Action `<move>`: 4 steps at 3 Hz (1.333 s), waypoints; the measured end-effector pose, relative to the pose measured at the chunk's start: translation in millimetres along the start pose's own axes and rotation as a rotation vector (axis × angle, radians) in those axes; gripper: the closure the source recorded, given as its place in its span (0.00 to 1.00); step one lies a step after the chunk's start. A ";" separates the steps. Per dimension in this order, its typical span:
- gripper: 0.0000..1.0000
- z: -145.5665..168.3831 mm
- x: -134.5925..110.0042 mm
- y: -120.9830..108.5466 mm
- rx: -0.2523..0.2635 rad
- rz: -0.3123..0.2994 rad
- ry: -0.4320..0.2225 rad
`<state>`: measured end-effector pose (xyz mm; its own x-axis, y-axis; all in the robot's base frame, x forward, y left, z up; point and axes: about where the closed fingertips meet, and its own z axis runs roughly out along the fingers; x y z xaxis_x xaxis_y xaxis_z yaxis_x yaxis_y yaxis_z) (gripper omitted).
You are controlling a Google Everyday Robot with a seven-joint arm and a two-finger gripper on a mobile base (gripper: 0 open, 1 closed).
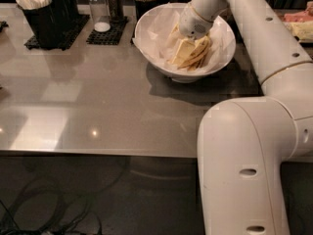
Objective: Pick banana from white bowl
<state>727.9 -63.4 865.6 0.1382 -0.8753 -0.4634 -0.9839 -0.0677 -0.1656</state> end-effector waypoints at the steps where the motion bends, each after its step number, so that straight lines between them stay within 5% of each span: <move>1: 0.36 12.7 9.7 3.7 -0.041 0.015 0.019; 4: 0.99 20.0 17.4 0.5 -0.053 0.020 0.050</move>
Offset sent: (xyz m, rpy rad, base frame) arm -0.0111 -0.0175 -0.0230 -0.0956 0.1427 0.0464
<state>732.1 -69.2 840.0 0.1136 -0.8996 -0.4217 -0.9912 -0.0736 -0.1100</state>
